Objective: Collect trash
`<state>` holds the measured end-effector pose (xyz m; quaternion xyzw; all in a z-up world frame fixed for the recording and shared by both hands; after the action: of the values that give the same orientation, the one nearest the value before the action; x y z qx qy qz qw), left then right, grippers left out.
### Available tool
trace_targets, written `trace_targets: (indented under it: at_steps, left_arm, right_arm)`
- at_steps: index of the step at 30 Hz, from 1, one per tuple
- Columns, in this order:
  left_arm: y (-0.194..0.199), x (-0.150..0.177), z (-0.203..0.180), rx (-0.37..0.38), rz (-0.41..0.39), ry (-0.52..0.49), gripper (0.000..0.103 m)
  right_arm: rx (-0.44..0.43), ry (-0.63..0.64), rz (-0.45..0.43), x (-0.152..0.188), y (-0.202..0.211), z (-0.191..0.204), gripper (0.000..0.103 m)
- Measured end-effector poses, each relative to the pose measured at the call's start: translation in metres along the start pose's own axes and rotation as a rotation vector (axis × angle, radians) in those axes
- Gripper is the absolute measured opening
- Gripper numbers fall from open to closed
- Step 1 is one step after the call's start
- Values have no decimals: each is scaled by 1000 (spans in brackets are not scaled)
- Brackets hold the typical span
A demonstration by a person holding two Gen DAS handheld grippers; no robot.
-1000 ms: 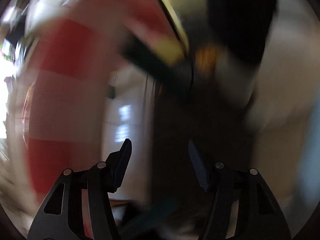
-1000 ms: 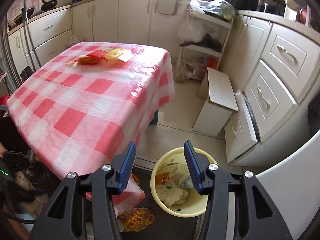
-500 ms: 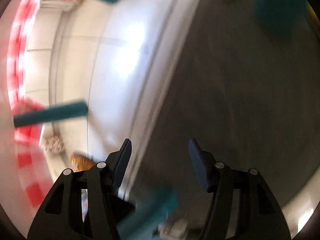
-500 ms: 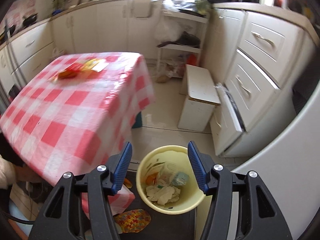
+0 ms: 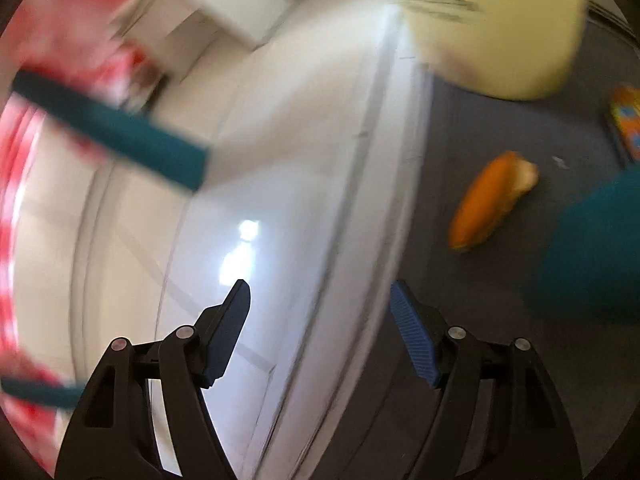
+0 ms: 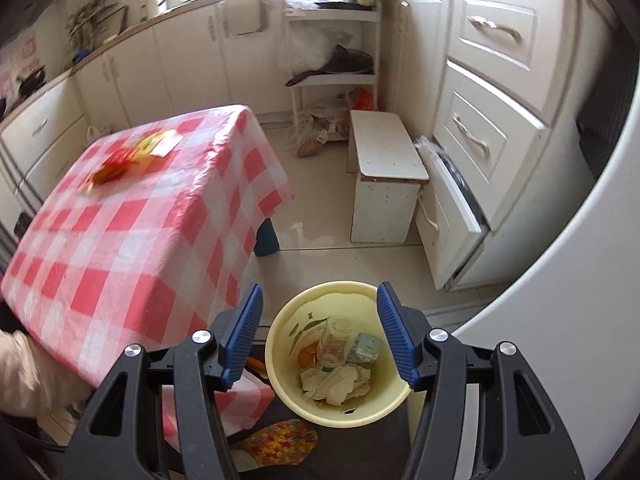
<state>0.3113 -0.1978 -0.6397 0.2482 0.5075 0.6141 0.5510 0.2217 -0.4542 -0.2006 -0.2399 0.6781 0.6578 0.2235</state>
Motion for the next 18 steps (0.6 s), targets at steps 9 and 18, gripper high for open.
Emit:
trace_targets:
  at_steps: [9,18]
  left_arm:
    - [8,-32,-31,36,-122,-154,70]
    - [-23,-48,-60,24,-50,-161,71]
  right_arm:
    - [-22,-76,19,-4,-7,-4,58]
    - [-40,-107,16,-8,-7,-2,58]
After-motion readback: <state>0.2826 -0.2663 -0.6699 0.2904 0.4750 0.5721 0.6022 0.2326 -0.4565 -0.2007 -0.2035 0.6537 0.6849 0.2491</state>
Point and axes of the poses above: each gripper's, at about its wrist camera, not at the fingertips, and y roughly against the way its jaws point, z to its left, x to its underside, the point moved 9 cm from there along -y, roughly the way its jaws point, and after that the axes turned 7 degrees about x, right-handed, at the moved point
